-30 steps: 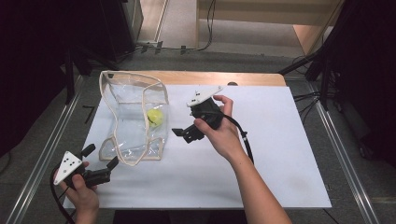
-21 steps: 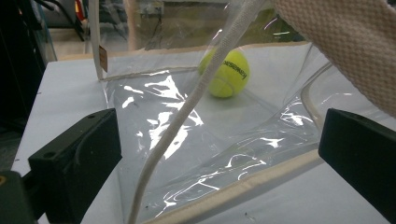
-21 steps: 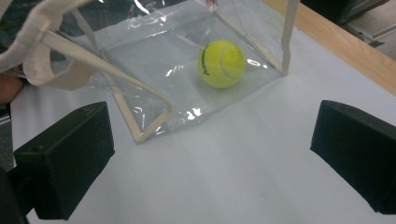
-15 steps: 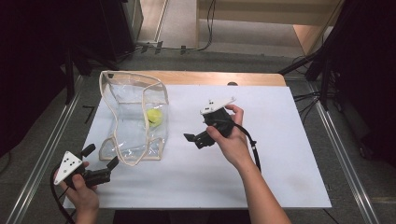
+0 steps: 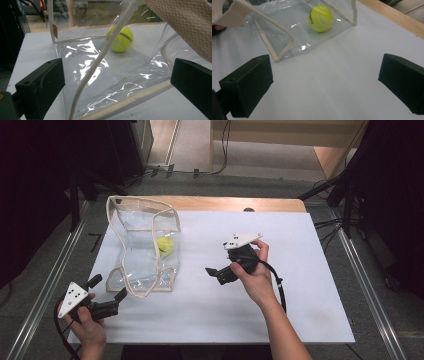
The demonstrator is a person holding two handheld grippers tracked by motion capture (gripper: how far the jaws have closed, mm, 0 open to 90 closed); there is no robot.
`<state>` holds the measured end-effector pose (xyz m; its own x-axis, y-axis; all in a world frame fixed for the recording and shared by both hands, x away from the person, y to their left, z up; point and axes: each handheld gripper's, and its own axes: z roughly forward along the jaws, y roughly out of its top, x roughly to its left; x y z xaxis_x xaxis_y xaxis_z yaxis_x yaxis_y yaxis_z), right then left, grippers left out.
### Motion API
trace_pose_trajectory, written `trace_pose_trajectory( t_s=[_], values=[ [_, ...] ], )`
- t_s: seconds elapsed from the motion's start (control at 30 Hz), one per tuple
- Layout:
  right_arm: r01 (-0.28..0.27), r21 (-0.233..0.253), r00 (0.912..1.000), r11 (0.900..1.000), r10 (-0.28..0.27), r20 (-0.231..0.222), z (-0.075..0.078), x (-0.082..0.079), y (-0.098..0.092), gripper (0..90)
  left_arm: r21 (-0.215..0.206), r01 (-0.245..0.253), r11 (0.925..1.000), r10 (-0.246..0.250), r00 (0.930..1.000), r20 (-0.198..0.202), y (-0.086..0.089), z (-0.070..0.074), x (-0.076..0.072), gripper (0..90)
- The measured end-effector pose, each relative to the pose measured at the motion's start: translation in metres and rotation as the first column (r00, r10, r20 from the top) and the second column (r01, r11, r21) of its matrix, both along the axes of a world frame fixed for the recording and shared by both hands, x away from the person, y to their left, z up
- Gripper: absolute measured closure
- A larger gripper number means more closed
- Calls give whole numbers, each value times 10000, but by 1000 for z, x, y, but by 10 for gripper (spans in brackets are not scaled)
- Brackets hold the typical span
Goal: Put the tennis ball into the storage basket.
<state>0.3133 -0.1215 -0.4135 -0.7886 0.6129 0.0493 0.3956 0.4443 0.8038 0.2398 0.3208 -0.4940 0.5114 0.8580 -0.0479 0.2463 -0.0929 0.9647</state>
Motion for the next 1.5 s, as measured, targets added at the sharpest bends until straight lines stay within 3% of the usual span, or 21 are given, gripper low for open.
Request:
trace_pose_trajectory(
  t_s=[0.43, 1.0, 1.5],
  values=[
    [425, 255, 9991, 9988, -426, 28, -18, -14, -25, 0, -18, 13, 10000, -13, 10000, 7, 0, 0, 0, 0],
    [1224, 465, 9921, 9914, -1210, -323, -46, -38, -65, 0, 35, -4, 10000, 4, 10000, 13, 0, 0, -1, 0],
    [1914, 652, 9812, 9793, -1894, -361, -55, -55, -102, 0, 179, 12, 9998, -12, 10000, 22, -2, 0, -1, 0]
  ],
)
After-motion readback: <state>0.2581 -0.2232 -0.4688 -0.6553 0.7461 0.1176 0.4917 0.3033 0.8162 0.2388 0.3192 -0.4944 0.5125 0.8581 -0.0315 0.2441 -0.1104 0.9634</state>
